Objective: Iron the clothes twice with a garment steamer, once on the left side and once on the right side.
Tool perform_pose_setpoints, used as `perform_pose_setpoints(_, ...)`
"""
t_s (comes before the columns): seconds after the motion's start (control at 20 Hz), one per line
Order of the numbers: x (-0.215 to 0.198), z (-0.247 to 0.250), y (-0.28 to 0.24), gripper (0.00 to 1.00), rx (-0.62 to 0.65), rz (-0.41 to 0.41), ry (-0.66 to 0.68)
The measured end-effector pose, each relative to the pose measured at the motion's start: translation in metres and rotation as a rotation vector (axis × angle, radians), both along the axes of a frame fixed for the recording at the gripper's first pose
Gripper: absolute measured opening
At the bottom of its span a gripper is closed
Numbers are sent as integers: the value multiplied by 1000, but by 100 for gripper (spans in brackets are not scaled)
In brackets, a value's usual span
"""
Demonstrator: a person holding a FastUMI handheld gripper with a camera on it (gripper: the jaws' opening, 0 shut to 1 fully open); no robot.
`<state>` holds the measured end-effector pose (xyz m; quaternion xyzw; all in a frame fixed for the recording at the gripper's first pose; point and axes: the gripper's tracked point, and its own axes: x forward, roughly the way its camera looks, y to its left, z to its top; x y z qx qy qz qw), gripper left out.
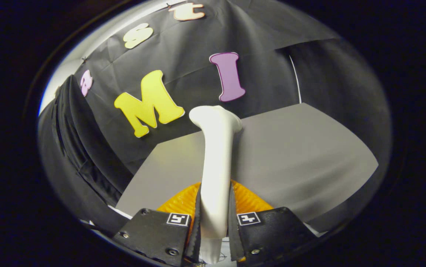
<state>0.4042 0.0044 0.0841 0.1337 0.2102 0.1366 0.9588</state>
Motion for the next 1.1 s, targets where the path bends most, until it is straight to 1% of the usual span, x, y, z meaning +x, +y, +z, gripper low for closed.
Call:
perform_pose_setpoints(0.1,-7,4,2,34,3,9,-17)
perform_pose_setpoints(0.15,-18,8,0,34,1,12,-28)
perform_pose_setpoints(0.25,-29,16,-2,33,-1,4,-58)
perform_pose_setpoints(0.4,-49,37,-4,33,7,-23,-106)
perform_pose_setpoints(0.65,-96,77,8,32,-1,-77,-187)
perform_pose_setpoints(0.75,-116,95,20,32,-7,-95,-223)
perform_pose_setpoints(0.9,-143,121,51,33,-15,-99,-273)
perform_pose_setpoints(1.1,-175,157,100,33,-35,-88,-360)
